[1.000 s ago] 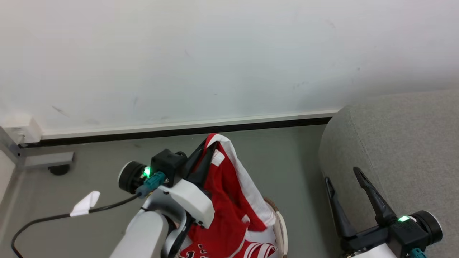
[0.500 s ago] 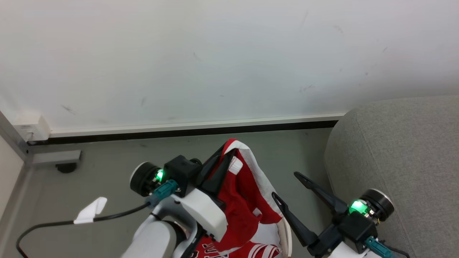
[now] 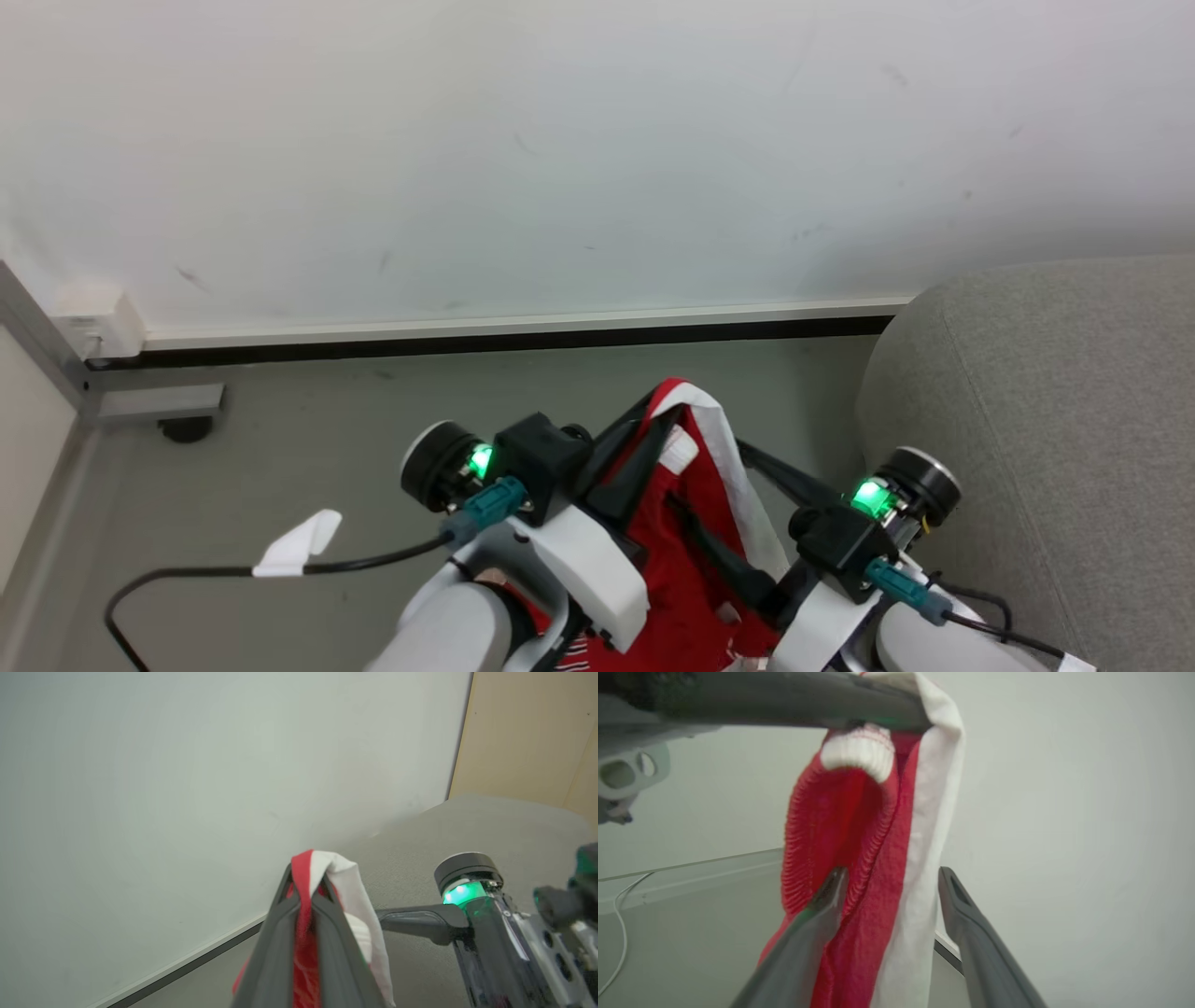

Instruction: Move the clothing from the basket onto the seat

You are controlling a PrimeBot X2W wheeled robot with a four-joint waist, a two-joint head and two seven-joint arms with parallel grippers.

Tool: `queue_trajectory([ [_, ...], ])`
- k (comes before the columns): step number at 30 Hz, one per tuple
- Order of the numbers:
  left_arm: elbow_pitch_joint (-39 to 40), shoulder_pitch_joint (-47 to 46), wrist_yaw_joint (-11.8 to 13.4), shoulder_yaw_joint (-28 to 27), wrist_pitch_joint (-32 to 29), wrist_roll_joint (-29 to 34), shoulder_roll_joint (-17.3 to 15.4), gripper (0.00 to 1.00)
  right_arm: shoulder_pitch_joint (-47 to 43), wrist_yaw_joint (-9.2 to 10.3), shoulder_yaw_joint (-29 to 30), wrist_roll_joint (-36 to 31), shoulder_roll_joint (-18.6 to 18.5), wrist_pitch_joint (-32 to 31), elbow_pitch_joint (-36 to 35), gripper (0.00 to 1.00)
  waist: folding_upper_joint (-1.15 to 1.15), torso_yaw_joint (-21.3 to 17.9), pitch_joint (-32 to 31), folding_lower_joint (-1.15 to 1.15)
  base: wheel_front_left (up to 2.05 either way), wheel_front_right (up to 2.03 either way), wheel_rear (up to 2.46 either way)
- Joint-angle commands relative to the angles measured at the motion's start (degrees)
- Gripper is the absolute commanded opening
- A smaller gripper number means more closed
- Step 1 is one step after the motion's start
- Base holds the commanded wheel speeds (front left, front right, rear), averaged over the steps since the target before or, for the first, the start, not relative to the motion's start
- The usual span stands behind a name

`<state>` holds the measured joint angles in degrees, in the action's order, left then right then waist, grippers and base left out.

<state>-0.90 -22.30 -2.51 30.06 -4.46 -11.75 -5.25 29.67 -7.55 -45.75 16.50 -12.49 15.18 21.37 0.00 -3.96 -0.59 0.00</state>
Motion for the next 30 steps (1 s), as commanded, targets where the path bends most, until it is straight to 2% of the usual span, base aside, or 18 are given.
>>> queue_trajectory([
  [1,0.59,-0.51,-0.28,0.53,0.01,-0.59,0.23,0.00,0.82,0.12,-0.92,1.12,0.93,-0.04,2.19,1.00,0.00,0.37,-0.11,0.00,0.00,0.00,0.00],
  [8,2.63,-0.25,-0.37,2.23,-1.01,-1.82,0.77,0.00,0.00,0.12,-1.56,3.54,4.51,-0.05,8.12,1.00,0.00,1.34,-0.31,0.00,0.00,0.00,0.00],
  [9,2.80,-0.16,-0.29,2.26,-1.14,-2.00,0.78,0.00,-0.46,0.12,-1.88,3.85,4.78,-0.04,9.20,0.93,0.00,1.45,-0.33,0.00,0.00,0.00,0.00],
  [10,2.99,-0.01,-0.11,2.23,-1.18,-2.14,0.79,0.00,-0.78,0.12,-2.29,4.32,5.09,-0.04,10.19,0.46,0.00,1.57,-0.34,0.00,0.00,0.00,0.00],
  [12,3.36,0.24,0.11,1.97,-1.23,-2.10,0.61,0.00,-1.10,0.12,-2.63,5.61,5.70,-0.04,11.90,0.02,0.00,1.75,-0.32,0.00,0.00,0.00,0.00],
  [19,4.13,0.66,0.95,0.88,-1.24,-2.47,-0.28,0.00,-1.48,0.12,-2.98,8.95,6.39,-0.04,13.41,0.00,0.00,1.65,-0.05,0.00,0.00,0.00,0.00],
  [20,4.14,0.74,1.14,0.70,-1.14,-2.55,-0.38,0.04,-1.41,0.12,-2.65,9.22,6.49,-0.04,13.05,0.00,0.00,1.53,0.03,0.00,0.00,0.00,0.00],
  [23,3.93,1.01,1.60,0.26,-0.64,-2.58,-0.71,0.43,-1.34,0.12,-1.44,9.83,6.77,-0.04,12.04,0.00,0.00,1.16,0.22,0.00,0.00,0.00,0.00],
  [24,3.74,1.13,1.87,0.11,-0.45,-2.51,-0.89,0.63,-1.30,0.12,-1.07,10.02,6.75,-0.04,11.72,0.00,0.00,1.05,0.26,0.00,0.00,0.00,0.00],
  [25,3.51,1.22,1.92,0.00,-0.28,-2.45,-1.04,1.00,-1.28,0.12,-0.58,10.20,6.67,-0.04,11.27,0.00,0.00,0.96,0.29,0.00,0.00,0.00,0.00],
  [30,0.79,2.00,2.51,-0.08,1.86,-1.01,-2.20,1.00,-1.57,0.12,1.66,10.74,5.38,-0.04,9.98,0.00,0.00,0.69,0.15,0.00,0.00,0.00,0.00],
])
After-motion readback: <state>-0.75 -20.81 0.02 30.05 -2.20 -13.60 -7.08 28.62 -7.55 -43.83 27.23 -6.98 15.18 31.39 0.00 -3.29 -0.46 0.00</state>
